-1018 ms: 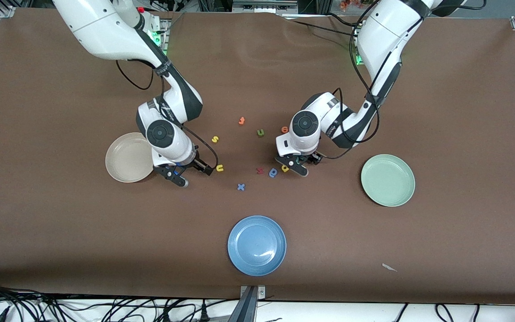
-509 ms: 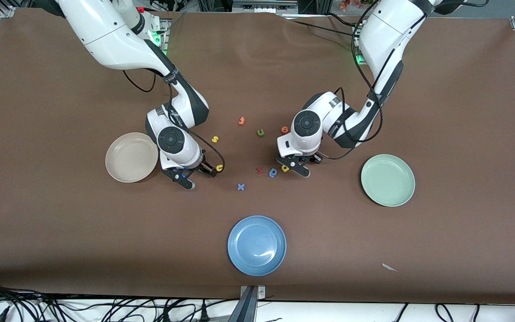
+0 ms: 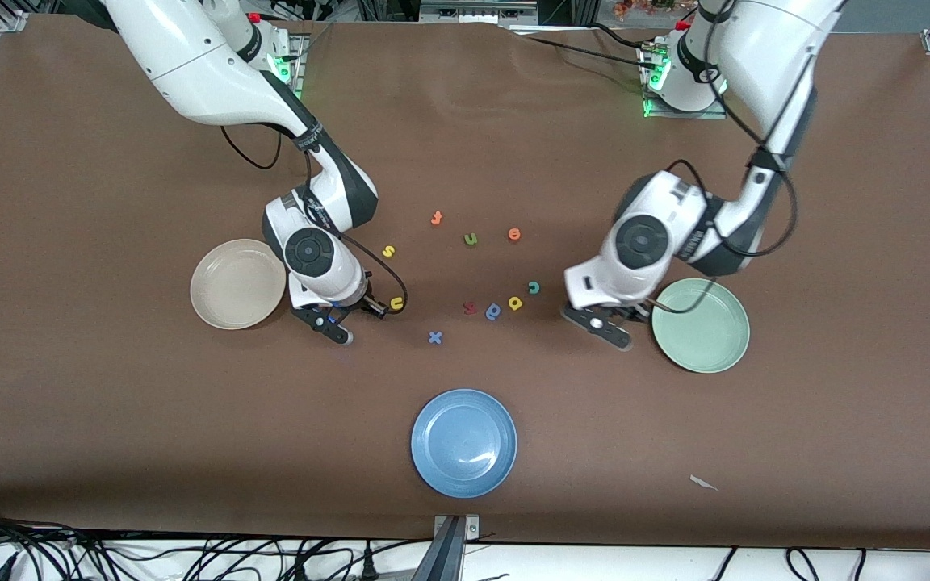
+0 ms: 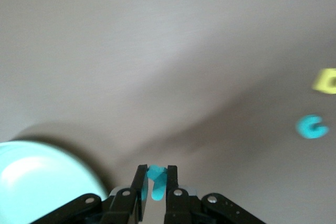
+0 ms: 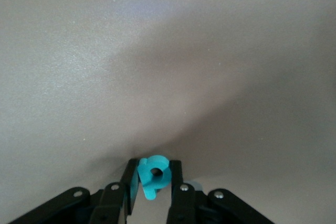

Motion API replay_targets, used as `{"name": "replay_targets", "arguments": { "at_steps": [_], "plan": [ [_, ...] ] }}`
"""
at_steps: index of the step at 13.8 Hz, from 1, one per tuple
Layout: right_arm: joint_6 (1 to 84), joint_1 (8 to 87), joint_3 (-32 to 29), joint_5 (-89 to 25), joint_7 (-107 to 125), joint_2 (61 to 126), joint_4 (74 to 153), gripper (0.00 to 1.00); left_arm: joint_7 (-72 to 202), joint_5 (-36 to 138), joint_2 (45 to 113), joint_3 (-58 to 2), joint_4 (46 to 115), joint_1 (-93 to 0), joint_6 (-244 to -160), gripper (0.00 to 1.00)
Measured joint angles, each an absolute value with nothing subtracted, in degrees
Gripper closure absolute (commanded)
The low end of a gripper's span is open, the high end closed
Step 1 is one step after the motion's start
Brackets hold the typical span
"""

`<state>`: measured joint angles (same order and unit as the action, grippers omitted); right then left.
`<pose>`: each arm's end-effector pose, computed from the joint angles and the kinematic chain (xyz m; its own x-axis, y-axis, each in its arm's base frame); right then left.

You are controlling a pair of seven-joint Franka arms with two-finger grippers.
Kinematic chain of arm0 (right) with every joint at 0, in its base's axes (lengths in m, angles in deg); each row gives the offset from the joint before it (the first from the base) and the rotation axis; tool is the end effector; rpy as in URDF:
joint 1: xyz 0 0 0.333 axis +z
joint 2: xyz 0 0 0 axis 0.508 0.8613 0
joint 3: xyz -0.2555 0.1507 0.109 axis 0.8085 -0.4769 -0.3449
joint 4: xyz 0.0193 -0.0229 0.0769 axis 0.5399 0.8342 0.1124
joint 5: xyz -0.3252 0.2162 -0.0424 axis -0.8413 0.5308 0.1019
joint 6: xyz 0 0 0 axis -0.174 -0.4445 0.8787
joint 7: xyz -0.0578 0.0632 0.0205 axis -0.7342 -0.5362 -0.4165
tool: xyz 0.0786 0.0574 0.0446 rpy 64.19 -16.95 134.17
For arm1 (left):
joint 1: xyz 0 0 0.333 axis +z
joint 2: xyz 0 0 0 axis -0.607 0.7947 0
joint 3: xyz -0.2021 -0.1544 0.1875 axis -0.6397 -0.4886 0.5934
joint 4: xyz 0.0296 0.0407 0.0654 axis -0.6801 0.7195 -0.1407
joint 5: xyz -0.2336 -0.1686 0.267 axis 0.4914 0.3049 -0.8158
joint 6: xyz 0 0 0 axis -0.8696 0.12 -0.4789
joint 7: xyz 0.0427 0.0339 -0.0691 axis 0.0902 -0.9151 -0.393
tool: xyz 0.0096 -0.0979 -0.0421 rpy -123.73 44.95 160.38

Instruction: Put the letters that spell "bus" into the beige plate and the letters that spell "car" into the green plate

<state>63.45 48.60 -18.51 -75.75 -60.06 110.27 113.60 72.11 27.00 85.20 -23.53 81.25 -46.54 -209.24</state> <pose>0.5824 0.3181 0.1772 0.8516 -0.5210 -0.0586 -0.5214 -0.8533 0.0099 0.6117 -0.2303 0.2572 0.8536 -0.5087 -0.1125 -0.5176 -0.8525 -0.0725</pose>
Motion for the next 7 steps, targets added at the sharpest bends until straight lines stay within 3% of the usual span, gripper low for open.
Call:
{"name": "replay_targets", "arguments": {
  "at_steps": [2,3,4,5,7],
  "plan": [
    [63.4,48.6,-18.5,-75.9,-60.1,110.3,113.6,0.93,73.0,25.6,85.5,-23.2,81.6,-42.1,-209.2,1.00],
    [63.3,48.6,-18.5,-76.0,-59.9,110.3,113.5,0.93,73.1,24.1,85.8,-23.1,81.6,-39.8,-209.2,0.84],
    [62.5,48.6,-18.3,-76.3,-59.0,110.3,113.3,0.93,73.6,23.4,86.2,-23.1,81.6,-37.8,-209.3,0.36],
    [60.6,48.4,-17.7,-76.5,-57.0,110.2,112.8,0.93,74.0,23.3,86.6,-23.1,81.7,-36.6,-209.4,0.00],
    [55.7,47.8,-15.7,-76.6,-52.2,108.9,112.3,0.93,74.0,23.3,87.1,-23.3,81.7,-36.2,-209.8,0.00]
  ]
}}
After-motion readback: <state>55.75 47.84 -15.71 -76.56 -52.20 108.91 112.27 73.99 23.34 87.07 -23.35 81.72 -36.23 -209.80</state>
